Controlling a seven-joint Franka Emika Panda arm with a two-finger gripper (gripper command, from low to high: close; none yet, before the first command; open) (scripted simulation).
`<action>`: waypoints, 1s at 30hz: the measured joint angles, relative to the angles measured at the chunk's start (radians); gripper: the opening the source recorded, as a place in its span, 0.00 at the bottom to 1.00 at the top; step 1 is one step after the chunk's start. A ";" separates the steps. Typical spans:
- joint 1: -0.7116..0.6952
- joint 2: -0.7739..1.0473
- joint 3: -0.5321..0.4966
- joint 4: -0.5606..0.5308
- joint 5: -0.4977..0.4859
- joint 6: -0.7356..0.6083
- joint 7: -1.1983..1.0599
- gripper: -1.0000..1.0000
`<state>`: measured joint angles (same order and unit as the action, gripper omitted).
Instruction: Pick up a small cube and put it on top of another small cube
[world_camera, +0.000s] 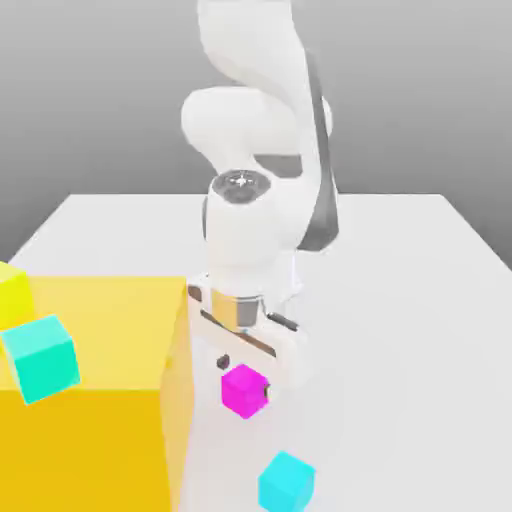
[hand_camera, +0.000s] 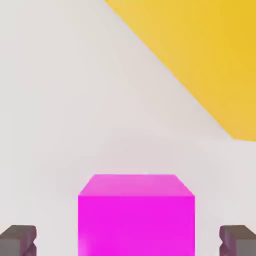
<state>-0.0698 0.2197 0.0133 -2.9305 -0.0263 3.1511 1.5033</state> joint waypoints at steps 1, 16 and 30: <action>0.009 0.016 -0.009 0.002 0.000 0.014 0.001 0.00; -0.033 -0.223 0.049 -0.038 0.054 -0.184 -0.040 0.00; 0.033 -0.135 0.105 0.330 -0.026 -0.511 -0.386 0.00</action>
<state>-0.0367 0.0847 0.1179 -2.6005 -0.0518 2.6404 1.1174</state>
